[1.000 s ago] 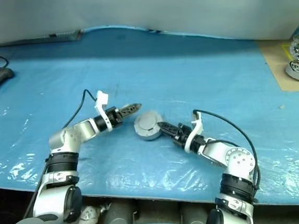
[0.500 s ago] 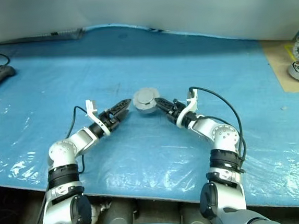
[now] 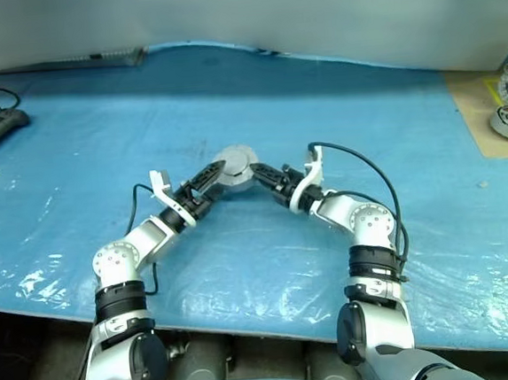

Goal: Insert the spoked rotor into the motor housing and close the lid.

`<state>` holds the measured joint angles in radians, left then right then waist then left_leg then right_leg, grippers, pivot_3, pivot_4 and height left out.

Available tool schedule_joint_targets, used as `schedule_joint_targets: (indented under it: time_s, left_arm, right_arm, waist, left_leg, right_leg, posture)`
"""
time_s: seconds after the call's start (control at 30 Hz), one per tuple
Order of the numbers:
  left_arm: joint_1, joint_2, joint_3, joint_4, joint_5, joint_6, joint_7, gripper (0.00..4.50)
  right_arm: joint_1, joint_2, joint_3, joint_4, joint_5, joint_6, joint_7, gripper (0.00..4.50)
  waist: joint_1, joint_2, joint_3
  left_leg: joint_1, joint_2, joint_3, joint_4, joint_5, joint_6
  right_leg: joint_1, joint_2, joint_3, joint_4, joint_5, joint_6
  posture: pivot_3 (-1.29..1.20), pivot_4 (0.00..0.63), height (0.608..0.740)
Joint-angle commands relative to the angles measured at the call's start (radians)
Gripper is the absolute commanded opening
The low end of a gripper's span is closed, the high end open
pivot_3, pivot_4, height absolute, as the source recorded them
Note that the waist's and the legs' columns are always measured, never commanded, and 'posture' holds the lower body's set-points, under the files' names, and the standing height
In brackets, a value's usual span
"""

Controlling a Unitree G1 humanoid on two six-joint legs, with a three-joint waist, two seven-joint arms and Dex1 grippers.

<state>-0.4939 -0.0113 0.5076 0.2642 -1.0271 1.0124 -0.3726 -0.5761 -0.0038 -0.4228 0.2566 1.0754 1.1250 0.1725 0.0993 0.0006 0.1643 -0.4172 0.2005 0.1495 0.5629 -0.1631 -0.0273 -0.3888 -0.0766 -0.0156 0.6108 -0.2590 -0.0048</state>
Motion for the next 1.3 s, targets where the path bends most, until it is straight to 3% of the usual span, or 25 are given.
schedule_joint_targets:
  time_s: [0.03, 0.33, 0.43, 0.57, 0.6, 0.77, 0.97, 1.27, 1.3]
  left_arm:
    - [-0.036, -0.011, 0.023, 0.041, -0.059, -0.021, -0.018, 4.5]
    - [-0.076, -0.028, 0.059, 0.162, -0.134, -0.002, 0.033, 4.5]
    - [-0.072, -0.028, 0.055, 0.163, -0.139, -0.004, 0.04, 3.87]
    - [-0.065, -0.025, 0.055, 0.152, -0.161, 0.006, 0.044, 2.51]
    - [-0.065, -0.024, 0.054, 0.15, -0.167, 0.009, 0.046, 2.38]
    - [-0.072, -0.006, 0.047, 0.153, -0.17, 0.015, 0.043, 2.38]
    - [-0.117, 0.017, 0.04, 0.206, -0.128, -0.036, 0.031, 2.38]
    - [-0.267, 0.078, 0.031, 0.433, -0.002, -0.187, -0.046, 2.38]
    - [-0.295, 0.091, 0.033, 0.481, 0.018, -0.211, -0.058, 2.38]
  right_arm:
    - [-0.01, 0.012, -0.005, -0.08, 0.074, 0.014, 0.019, 1.11]
    - [-0.005, 0.021, -0.013, -0.089, 0.096, 0.021, -0.004, 1.11]
    - [-0.003, 0.021, -0.015, -0.093, 0.104, 0.027, -0.011, 1.11]
    - [0.004, 0.02, -0.015, -0.095, 0.109, 0.033, -0.016, 1.11]
    - [0.006, 0.02, -0.013, -0.098, 0.112, 0.035, -0.018, 1.11]
    - [0.017, 0.014, 0.007, -0.115, 0.103, 0.029, -0.02, 1.11]
    - [0.087, -0.077, 0.207, -0.227, -0.126, -0.122, 0.111, 1.11]
    - [0.227, -0.172, 0.387, -0.363, -0.426, -0.425, 0.196, 4.35]
    - [0.254, -0.194, 0.412, -0.378, -0.487, -0.492, 0.209, 4.47]
  waist:
    - [0.001, 0.0, 0.0]
    - [0.001, 0.0, 0.0]
    - [0.001, 0.0, 0.0]
    - [0.001, 0.0, 0.0]
    - [0.001, 0.0, 0.0]
    - [0.001, 0.0, 0.0]
    - [0.005, 0.0, 0.0]
    - [0.008, 0.0, 0.0]
    - [0.007, 0.0, 0.0]
  left_leg:
    - [0.0, 0.0, 0.0, 0.0, 0.0, 0.0]
    - [0.0, 0.0, -0.001, 0.001, 0.0, 0.0]
    - [0.0, 0.0, -0.001, 0.001, 0.0, 0.0]
    - [0.0, 0.0, -0.001, 0.001, 0.0, 0.0]
    - [0.0, 0.0, -0.002, 0.001, 0.0, 0.0]
    - [0.0, 0.0, -0.002, 0.002, 0.0, 0.0]
    - [-0.001, 0.0, -0.002, 0.003, 0.0, 0.0]
    - [0.0, -0.001, -0.004, 0.005, 0.0, 0.0]
    - [0.0, -0.001, -0.004, 0.005, 0.0, 0.0]
  right_leg:
    - [0.0, 0.0, 0.0, 0.0, 0.0, 0.0]
    - [0.001, 0.0, -0.001, 0.0, 0.0, 0.0]
    - [0.001, 0.0, -0.001, 0.0, 0.0, 0.0]
    - [0.001, 0.0, -0.002, 0.0, 0.0, 0.0]
    - [0.001, -0.001, -0.002, 0.0, 0.0, 0.0]
    - [0.002, -0.001, -0.003, 0.001, 0.0, 0.0]
    - [0.002, -0.001, -0.004, 0.001, 0.0, 0.0]
    - [0.005, -0.002, -0.005, 0.001, 0.001, 0.002]
    - [0.005, -0.002, -0.005, 0.001, 0.001, 0.002]
  posture:
    - [0.0, 0.15, 0.74]
    - [0.0, 0.15, 0.74]
    - [0.0, 0.15, 0.74]
    - [0.0, 0.15, 0.74]
    - [0.0, 0.15, 0.74]
    - [0.0, 0.15, 0.74]
    - [0.0, 0.15, 0.74]
    - [0.0, 0.15, 0.74]
    - [0.0, 0.15, 0.74]
